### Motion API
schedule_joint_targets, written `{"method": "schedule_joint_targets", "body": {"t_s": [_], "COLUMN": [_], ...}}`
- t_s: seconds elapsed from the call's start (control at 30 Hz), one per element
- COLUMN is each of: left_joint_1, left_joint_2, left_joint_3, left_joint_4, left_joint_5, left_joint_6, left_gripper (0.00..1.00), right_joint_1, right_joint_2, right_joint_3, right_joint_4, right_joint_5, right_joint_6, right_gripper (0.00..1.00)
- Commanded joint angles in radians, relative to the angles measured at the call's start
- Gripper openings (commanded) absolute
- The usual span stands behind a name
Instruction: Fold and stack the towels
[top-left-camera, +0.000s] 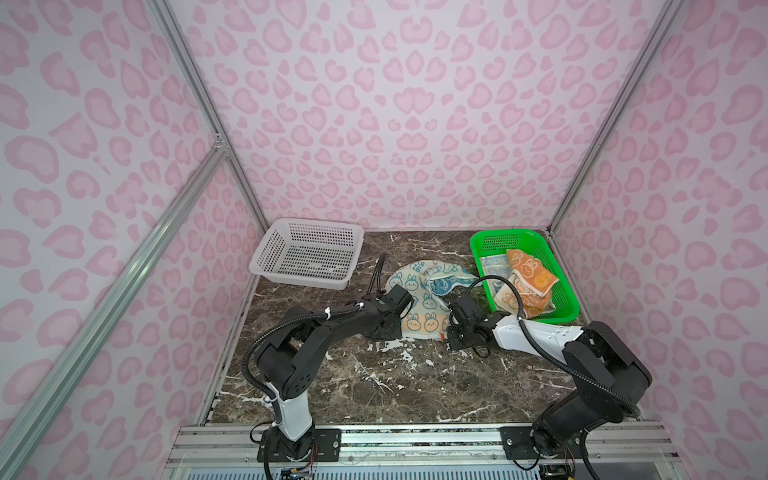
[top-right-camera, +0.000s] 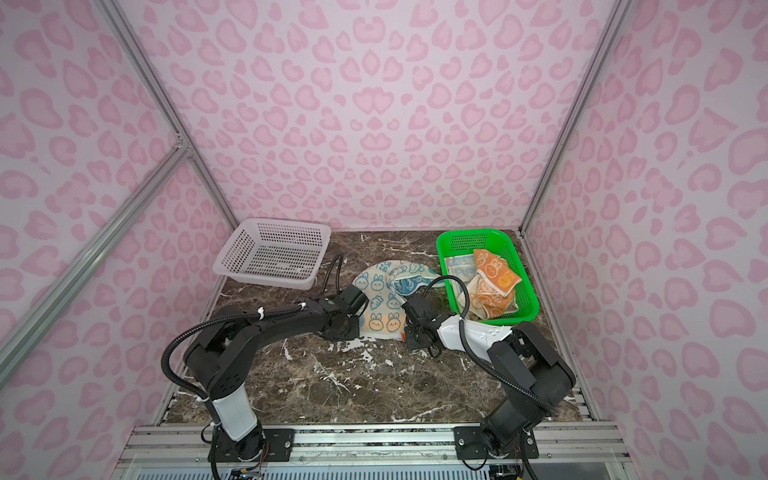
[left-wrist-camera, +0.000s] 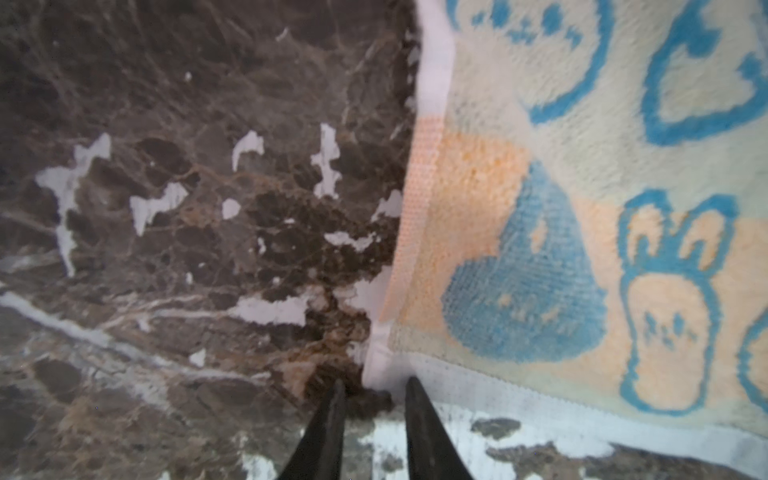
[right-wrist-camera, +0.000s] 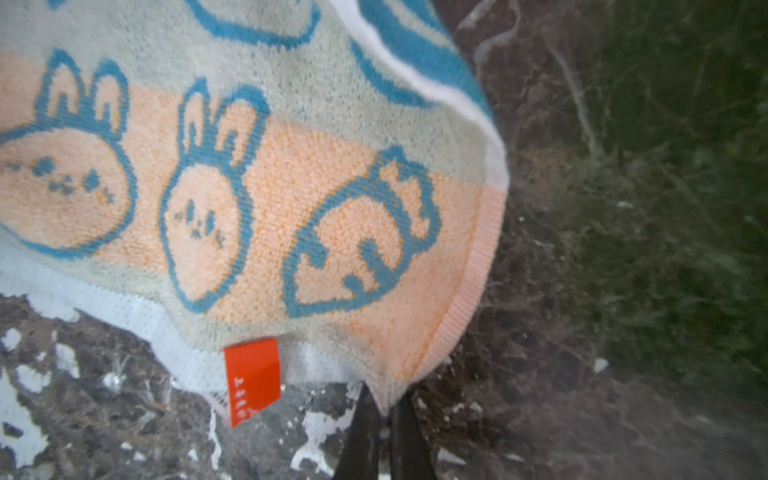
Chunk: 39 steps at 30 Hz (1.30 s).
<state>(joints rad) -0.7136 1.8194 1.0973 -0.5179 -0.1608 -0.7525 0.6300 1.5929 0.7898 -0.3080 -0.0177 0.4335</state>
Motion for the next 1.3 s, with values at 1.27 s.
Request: {"method": "schedule_joint_targets", "body": {"t_s": [1.27], "left_joint_1": [-0.003], "left_joint_2": [-0.016], "left_joint_3": [-0.003], "left_joint_4": [0.012], "left_joint_5": [-0.031], "left_joint_6": [-0.018], "left_gripper": [0.35], "right_joint_1": [0.001], "right_joint_2": [-0.021], "right_joint_3": [-0.018], "right_joint_4": [-0.094], "right_joint_5": [-0.013], "right_joint_6": [-0.013], "right_gripper": [0.0]}}
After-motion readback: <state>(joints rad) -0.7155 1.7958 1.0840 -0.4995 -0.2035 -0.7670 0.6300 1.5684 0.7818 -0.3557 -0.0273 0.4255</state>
